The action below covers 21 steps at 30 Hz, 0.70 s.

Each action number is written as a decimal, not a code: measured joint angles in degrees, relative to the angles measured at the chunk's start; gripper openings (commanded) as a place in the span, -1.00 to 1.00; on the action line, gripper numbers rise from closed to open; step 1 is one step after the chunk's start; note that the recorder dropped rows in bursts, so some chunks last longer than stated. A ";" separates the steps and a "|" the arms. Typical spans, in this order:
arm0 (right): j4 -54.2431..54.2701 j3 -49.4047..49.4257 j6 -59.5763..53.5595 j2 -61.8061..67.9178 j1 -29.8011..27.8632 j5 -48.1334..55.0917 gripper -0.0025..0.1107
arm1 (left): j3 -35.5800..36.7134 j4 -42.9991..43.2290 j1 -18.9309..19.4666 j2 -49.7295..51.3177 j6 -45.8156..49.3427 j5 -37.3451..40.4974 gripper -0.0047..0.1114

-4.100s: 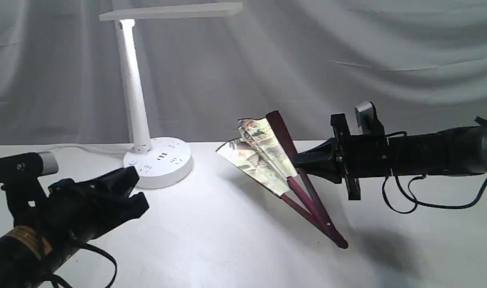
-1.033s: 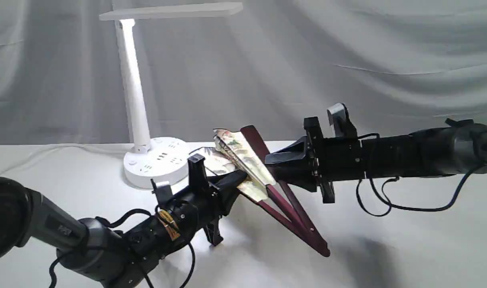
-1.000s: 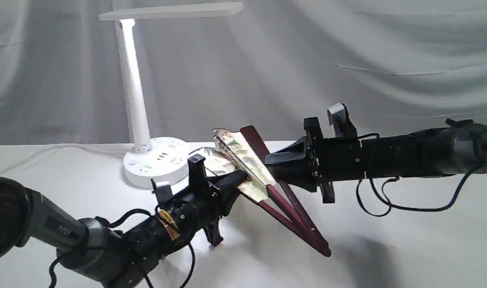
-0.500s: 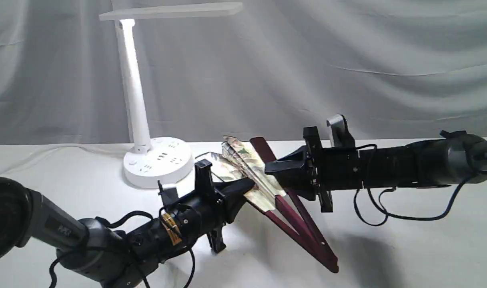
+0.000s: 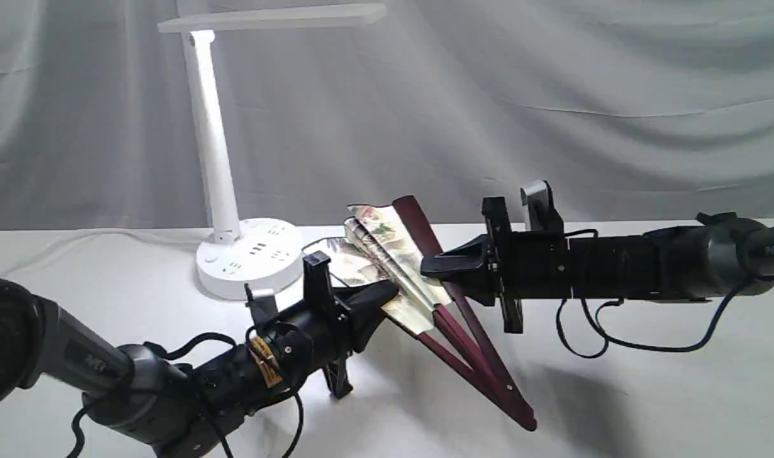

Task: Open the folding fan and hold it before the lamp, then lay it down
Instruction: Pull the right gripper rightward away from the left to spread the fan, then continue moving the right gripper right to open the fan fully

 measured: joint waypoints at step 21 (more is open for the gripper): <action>7.34 0.00 -0.18 0.00 -9.16 0.27 -0.96 | 0.00 -9.18 -0.10 -2.30 0.94 1.30 -0.92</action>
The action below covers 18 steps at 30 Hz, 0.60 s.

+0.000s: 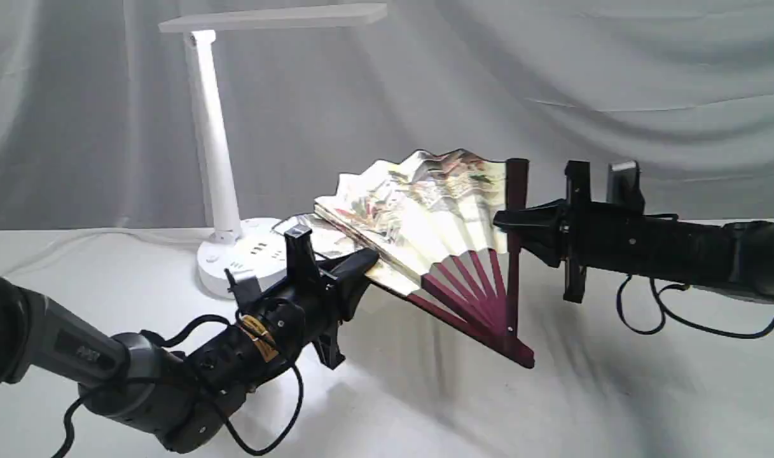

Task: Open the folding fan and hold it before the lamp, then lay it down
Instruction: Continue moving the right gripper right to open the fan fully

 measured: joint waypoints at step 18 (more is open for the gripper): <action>-1.69 3.39 3.47 -1.41 -11.48 2.17 -0.96 | 0.00 -8.94 -3.70 -0.13 0.80 1.60 -0.92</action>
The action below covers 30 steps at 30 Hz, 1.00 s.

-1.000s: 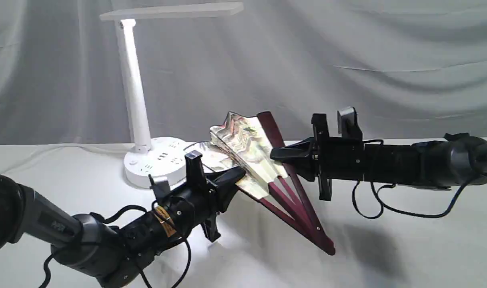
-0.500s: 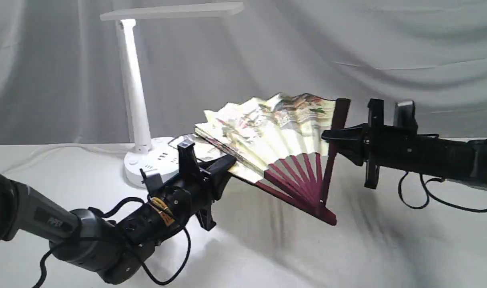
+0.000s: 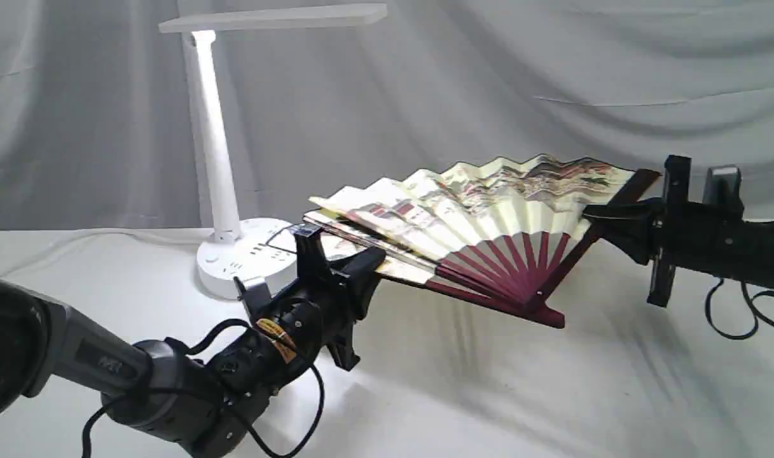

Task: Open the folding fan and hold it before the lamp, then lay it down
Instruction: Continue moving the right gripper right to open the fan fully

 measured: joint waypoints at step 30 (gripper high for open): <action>0.88 23.04 -8.54 -13.51 -16.05 3.07 -0.96 | 0.00 -7.78 -6.53 -3.82 6.90 1.35 -0.92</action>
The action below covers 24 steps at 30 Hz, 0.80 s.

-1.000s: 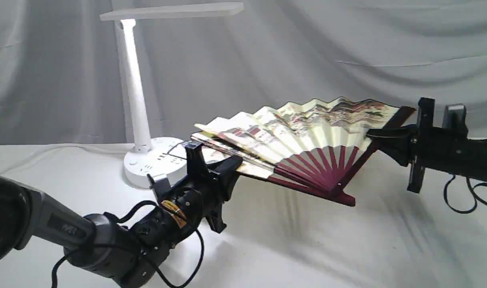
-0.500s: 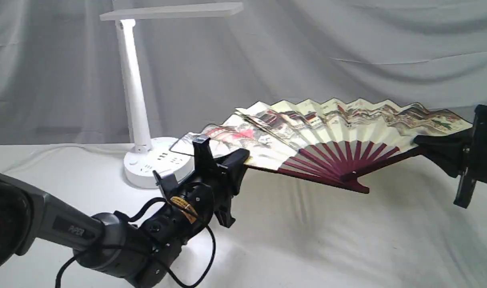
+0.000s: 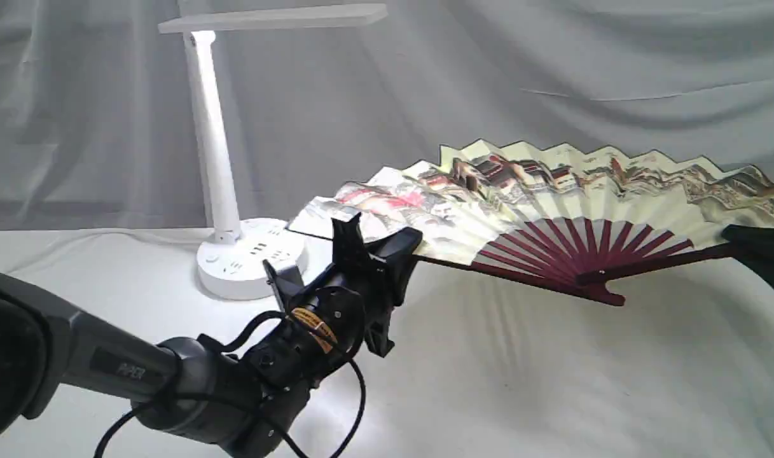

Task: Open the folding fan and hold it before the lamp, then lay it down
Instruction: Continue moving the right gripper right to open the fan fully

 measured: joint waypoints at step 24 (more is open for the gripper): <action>-0.66 2.67 -0.50 0.00 -2.22 0.00 -0.96 | 0.00 -2.92 -1.28 -0.24 1.97 1.43 -0.92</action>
